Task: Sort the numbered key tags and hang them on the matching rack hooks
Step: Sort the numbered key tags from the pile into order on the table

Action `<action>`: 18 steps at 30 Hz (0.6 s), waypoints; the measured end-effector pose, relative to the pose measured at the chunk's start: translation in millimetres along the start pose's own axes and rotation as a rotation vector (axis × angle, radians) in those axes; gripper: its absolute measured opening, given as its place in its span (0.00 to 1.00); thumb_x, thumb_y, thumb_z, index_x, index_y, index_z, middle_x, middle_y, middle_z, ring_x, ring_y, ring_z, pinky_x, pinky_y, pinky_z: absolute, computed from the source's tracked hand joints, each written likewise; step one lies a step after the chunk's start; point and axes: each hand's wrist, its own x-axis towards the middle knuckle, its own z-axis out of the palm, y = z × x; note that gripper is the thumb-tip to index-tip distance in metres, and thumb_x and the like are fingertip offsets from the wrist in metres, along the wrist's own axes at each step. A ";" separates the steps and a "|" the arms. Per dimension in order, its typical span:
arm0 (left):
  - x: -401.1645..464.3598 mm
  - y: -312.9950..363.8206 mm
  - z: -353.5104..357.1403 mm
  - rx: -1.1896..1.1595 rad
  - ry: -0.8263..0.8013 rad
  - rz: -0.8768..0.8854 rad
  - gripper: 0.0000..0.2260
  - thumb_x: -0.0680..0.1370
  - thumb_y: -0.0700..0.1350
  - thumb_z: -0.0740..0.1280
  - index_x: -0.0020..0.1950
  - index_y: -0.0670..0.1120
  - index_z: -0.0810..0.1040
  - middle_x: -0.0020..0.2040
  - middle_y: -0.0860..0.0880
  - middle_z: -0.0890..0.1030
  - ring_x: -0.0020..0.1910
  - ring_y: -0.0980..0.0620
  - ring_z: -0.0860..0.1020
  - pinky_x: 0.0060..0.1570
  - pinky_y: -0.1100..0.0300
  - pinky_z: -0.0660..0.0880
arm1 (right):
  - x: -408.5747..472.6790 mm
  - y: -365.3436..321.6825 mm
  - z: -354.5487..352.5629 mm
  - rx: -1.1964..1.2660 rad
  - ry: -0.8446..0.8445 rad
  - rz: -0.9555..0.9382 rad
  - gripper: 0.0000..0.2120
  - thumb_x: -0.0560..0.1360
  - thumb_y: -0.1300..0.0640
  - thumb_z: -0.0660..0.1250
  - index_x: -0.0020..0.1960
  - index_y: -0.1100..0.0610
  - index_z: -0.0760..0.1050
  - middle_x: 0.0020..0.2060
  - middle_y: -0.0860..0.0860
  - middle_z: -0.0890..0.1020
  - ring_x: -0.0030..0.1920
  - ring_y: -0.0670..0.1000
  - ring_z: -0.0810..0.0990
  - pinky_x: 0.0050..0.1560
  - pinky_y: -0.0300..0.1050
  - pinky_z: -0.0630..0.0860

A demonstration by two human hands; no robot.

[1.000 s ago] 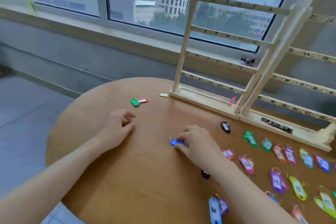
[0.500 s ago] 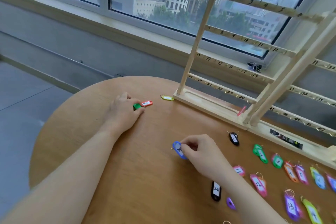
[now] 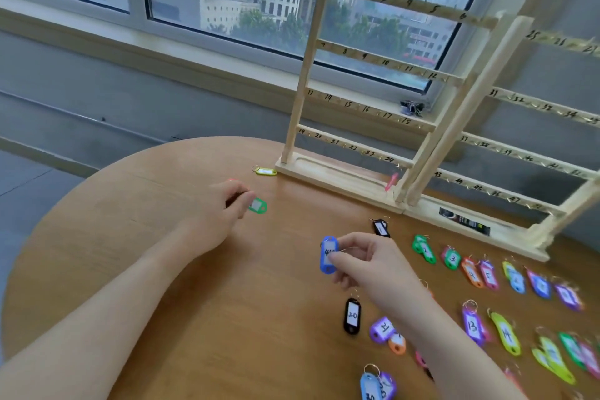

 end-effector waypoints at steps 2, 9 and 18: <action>-12.7 17.0 15.1 -0.156 -0.159 0.031 0.08 0.82 0.41 0.66 0.44 0.50 0.80 0.31 0.58 0.76 0.30 0.60 0.70 0.34 0.66 0.65 | -4.2 5.3 -5.6 0.036 0.039 0.003 0.04 0.78 0.63 0.68 0.48 0.59 0.83 0.35 0.58 0.86 0.35 0.53 0.81 0.42 0.48 0.78; -34.6 45.6 45.8 -0.354 -0.489 0.050 0.10 0.84 0.37 0.62 0.56 0.47 0.82 0.42 0.49 0.84 0.36 0.55 0.74 0.39 0.63 0.71 | -22.7 15.8 -20.5 0.148 0.095 0.037 0.06 0.80 0.64 0.67 0.48 0.60 0.83 0.36 0.57 0.86 0.35 0.53 0.85 0.38 0.44 0.80; -37.6 44.3 52.1 -0.383 -0.662 0.010 0.08 0.84 0.36 0.59 0.58 0.44 0.76 0.51 0.46 0.86 0.44 0.49 0.80 0.45 0.61 0.74 | -38.1 20.9 -32.8 -0.032 0.086 0.061 0.04 0.79 0.61 0.69 0.49 0.59 0.83 0.38 0.55 0.87 0.38 0.51 0.86 0.44 0.48 0.79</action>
